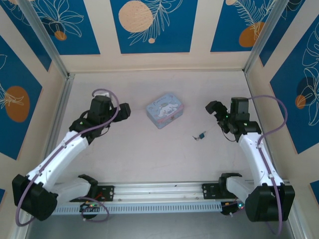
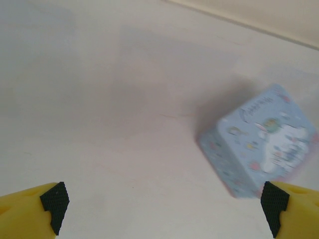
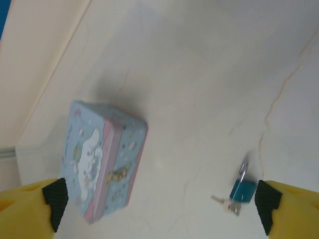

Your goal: Unlock a padlock with a key

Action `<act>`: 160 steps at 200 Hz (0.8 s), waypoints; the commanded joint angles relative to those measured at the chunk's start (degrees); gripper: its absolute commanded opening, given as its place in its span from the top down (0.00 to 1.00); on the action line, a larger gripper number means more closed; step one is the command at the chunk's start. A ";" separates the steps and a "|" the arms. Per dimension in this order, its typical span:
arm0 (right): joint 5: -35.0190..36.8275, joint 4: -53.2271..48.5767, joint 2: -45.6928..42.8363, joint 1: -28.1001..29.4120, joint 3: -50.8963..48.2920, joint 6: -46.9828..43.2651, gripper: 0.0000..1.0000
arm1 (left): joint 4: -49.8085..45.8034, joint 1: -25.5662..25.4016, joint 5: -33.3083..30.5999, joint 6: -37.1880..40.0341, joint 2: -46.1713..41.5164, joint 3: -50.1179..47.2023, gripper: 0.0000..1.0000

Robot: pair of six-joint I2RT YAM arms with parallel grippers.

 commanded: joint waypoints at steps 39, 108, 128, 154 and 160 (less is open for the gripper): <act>29.02 17.43 6.12 5.23 -5.08 -10.95 0.00 | 21.65 3.18 -25.23 24.37 -4.17 -12.12 0.00; 34.36 38.40 20.76 6.48 -9.21 -28.83 0.01 | 46.85 12.49 -21.15 27.92 11.43 -22.90 0.00; 34.90 45.67 23.67 6.51 -11.31 -34.21 0.01 | 52.75 13.86 -19.10 29.79 16.41 -25.65 0.00; 30.40 57.73 24.46 6.12 -17.13 -39.41 0.01 | 62.57 15.75 -12.70 30.51 18.46 -29.13 0.00; 29.03 62.11 24.42 6.07 -19.16 -39.98 0.00 | 65.36 16.20 -10.00 31.29 18.83 -29.95 0.00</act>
